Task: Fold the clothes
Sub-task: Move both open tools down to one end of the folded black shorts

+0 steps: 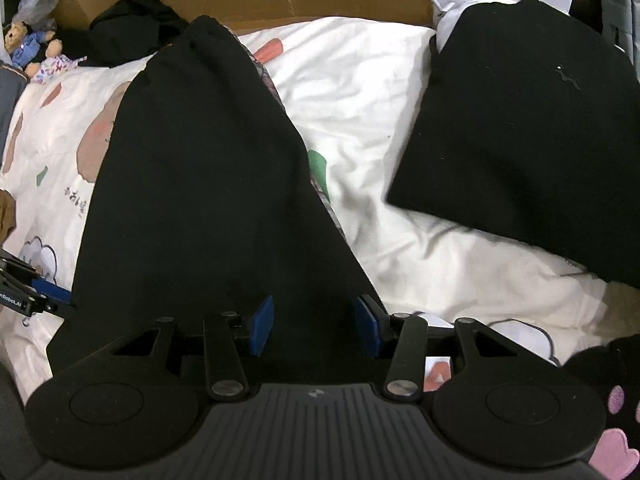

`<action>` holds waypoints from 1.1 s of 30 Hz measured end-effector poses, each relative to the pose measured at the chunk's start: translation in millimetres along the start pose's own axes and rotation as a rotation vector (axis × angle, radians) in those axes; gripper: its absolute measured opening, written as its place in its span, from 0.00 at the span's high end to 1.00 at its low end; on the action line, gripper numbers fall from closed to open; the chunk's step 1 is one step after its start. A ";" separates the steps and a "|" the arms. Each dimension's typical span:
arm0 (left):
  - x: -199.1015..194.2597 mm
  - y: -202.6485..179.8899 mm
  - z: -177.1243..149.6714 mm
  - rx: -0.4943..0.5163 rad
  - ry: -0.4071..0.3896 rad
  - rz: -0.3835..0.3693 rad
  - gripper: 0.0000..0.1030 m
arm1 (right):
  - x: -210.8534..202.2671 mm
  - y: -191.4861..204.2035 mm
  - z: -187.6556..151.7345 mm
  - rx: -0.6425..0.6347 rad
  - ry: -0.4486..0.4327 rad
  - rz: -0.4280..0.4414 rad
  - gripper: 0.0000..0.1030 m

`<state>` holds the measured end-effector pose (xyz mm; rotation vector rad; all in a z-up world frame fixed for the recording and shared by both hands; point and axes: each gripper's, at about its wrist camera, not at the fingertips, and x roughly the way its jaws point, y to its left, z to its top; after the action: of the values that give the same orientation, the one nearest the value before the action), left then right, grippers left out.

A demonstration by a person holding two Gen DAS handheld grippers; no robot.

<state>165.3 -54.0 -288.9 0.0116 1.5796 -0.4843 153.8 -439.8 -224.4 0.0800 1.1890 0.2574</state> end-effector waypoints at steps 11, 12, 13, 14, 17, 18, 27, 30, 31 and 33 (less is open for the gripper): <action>-17.5 3.8 -3.9 -0.012 -0.025 -0.098 0.63 | -7.5 -28.9 -13.0 0.032 0.010 -0.011 0.51; -14.5 3.3 -3.7 -0.007 -0.017 -0.095 0.63 | -5.1 -34.4 -11.7 0.041 0.020 -0.010 0.51; -10.7 2.9 -3.3 -0.001 -0.007 -0.089 0.63 | -3.0 -36.8 -11.0 0.038 0.029 -0.009 0.51; -5.3 3.8 -2.5 0.001 0.008 -0.078 0.61 | -1.1 -38.9 -10.4 0.033 0.037 -0.007 0.51; 7.1 14.4 1.4 -0.036 0.036 -0.062 0.59 | 5.9 -40.3 -10.3 0.009 0.062 0.009 0.51; 7.9 17.1 3.8 -0.041 0.040 -0.068 0.59 | 9.3 -40.7 -11.7 0.002 0.076 0.009 0.51; -18.5 20.9 14.9 -0.043 -0.013 -0.074 0.59 | 21.1 -61.7 -28.5 0.040 0.149 0.000 0.51; -38.3 22.8 16.0 -0.091 -0.096 -0.137 0.51 | 19.7 -70.3 -32.7 0.084 0.152 0.025 0.51; -45.3 22.3 16.4 -0.104 -0.127 -0.156 0.49 | 19.2 -70.8 -33.9 0.092 0.152 0.036 0.51; -54.6 19.9 14.1 -0.132 -0.175 -0.170 0.48 | 18.1 -71.0 -35.4 0.104 0.151 0.052 0.51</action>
<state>189.1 -24.8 -242.5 -0.2611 1.4434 -0.4988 138.4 -506.7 -268.0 0.1855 1.3521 0.2506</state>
